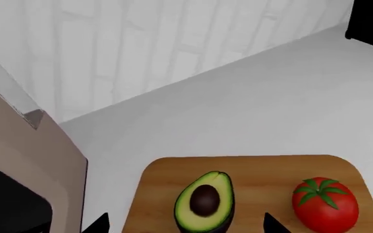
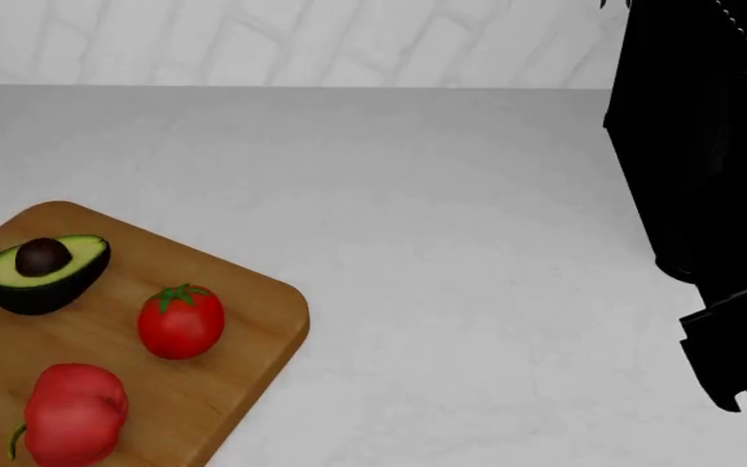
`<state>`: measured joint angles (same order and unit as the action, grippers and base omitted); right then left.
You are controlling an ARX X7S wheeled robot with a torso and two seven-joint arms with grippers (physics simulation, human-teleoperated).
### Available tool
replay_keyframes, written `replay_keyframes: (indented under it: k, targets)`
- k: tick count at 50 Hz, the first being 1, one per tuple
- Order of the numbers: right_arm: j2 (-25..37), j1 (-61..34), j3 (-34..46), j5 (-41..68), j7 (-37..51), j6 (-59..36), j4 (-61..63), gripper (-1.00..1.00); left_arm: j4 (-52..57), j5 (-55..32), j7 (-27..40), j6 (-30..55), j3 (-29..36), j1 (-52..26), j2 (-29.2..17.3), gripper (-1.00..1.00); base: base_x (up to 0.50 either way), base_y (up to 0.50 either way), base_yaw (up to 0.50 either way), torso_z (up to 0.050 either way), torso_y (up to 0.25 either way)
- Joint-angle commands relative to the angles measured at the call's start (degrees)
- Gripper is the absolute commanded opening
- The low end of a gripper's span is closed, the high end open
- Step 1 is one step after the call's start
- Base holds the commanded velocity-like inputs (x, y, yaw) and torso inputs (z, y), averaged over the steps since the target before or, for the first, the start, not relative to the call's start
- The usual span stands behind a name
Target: Place the avocado, onion, tomato and bell pepper on the cutting board.
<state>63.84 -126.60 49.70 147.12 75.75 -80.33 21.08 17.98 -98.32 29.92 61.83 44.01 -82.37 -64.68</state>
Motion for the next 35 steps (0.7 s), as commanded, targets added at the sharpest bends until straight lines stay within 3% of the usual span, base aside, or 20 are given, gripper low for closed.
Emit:
replay_keyframes:
  k: [1,14,16,19,23,35]
  targets:
    - [-0.59,1.0,-1.74,0.45,-0.93,5.03,3.89,1.0,9.74,-7.21,3.08,-5.48,-6.35,1.32,-4.49,1.0,0.0,0.0,0.0,0.0,0.0]
    - [-0.85,-6.52,-0.35,11.09,7.47,13.88,12.41,1.0,23.8,-18.86,7.87,-17.3,-14.25,1.09,-13.99,1.0,0.0,0.0,0.0,0.0,0.0]
    - [-1.34,-7.45,-0.84,13.2,9.24,15.64,14.1,1.0,24.73,-18.45,6.17,-21.36,-14.82,3.66,-16.47,1.0,0.0,0.0,0.0,0.0,0.0]
    - [-3.41,-8.1,-3.49,15.95,12.8,18.27,16.23,1.0,28.03,-15.31,2.41,-34.38,-14.41,10.1,-21.04,1.0,0.0,0.0,0.0,0.0,0.0]
    - [-4.65,-8.34,-5.17,16.69,14.18,21.95,20.12,1.0,31.1,-15.86,0.78,-43.45,-14.16,11.69,-25.27,1.0,0.0,0.0,0.0,0.0,0.0]
    - [-6.22,-8.4,-13.98,17.53,14.24,23.36,22.8,1.0,35.04,-26.81,4.33,-41.44,-22.3,4.43,-25.3,1.0,0.0,0.0,0.0,0.0,0.0]
